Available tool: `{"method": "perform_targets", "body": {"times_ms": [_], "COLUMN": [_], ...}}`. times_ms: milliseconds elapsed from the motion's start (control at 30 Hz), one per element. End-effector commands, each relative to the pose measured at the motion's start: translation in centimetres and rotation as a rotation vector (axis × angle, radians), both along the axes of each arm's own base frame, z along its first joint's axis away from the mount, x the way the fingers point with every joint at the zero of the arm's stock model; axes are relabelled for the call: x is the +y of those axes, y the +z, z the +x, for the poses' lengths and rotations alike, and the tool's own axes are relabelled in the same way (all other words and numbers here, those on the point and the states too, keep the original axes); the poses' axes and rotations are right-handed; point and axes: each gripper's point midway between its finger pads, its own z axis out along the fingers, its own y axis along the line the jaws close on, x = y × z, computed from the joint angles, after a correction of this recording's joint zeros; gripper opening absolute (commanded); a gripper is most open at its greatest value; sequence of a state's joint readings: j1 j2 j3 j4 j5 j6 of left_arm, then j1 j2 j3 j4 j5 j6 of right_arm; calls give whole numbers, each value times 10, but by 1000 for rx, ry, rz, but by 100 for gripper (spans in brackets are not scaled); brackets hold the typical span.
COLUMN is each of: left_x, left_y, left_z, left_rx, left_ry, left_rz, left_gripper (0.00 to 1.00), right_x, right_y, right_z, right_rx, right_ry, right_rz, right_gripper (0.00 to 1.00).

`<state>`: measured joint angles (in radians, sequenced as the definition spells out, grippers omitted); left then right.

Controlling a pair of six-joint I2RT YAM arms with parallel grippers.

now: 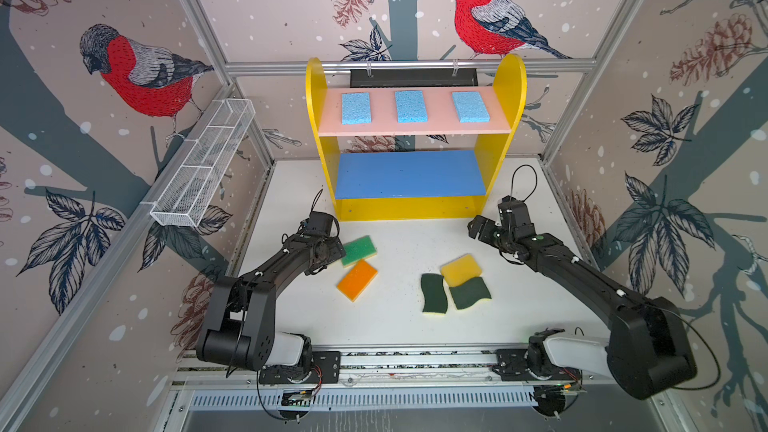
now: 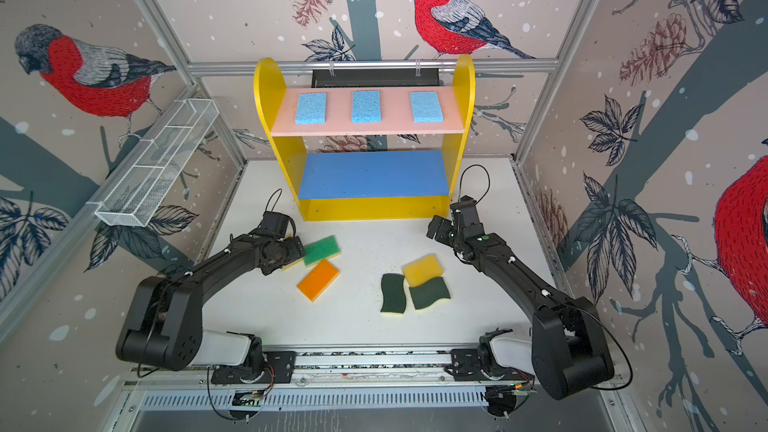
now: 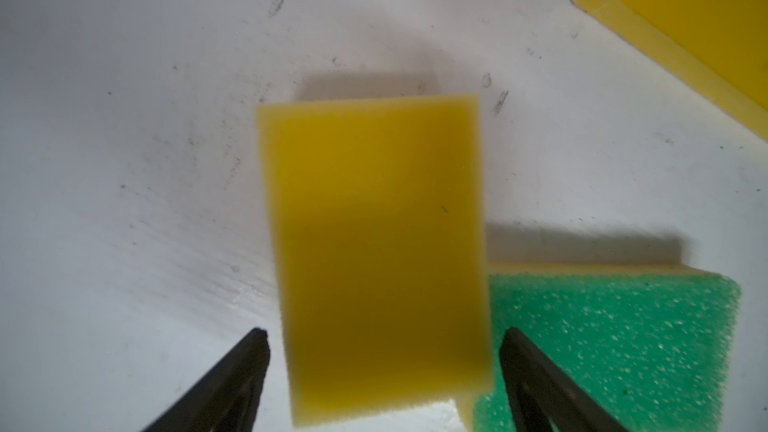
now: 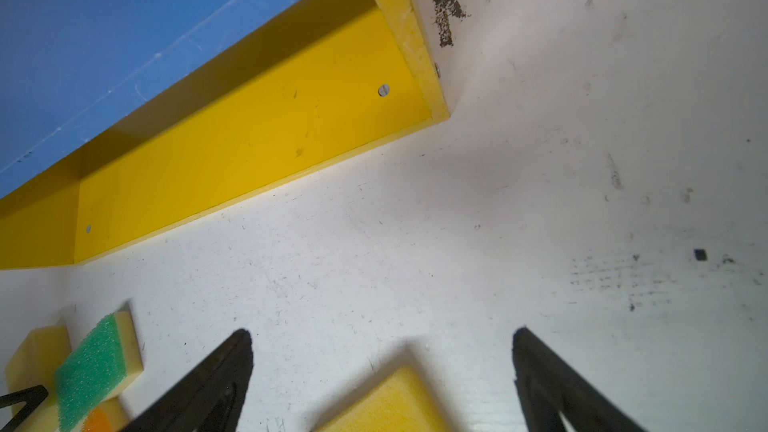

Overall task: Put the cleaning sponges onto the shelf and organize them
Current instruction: 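Close the left gripper on the yellow sponge's end and lift it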

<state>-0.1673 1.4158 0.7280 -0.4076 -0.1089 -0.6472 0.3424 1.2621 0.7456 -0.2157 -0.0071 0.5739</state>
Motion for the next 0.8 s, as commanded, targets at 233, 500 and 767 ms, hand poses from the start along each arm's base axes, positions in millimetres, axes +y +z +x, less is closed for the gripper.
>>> {"method": "perform_targets", "body": {"times_ms": [233, 500, 767], "left_x": [5, 4, 3], "left_y": [-5, -9, -14], "left_z": [-8, -11, -7], "left_rx": [29, 52, 67], "left_ry": [-16, -76, -109], "left_rz": [20, 35, 47], "left_gripper": [84, 85, 86], "right_x": [-1, 1, -1], "right_y": [6, 3, 0], "right_z": [3, 2, 1], "right_rx": [-22, -20, -11], "right_ry": [1, 2, 0], "right_rz": [-6, 5, -7], "right_gripper": [97, 98, 98]}}
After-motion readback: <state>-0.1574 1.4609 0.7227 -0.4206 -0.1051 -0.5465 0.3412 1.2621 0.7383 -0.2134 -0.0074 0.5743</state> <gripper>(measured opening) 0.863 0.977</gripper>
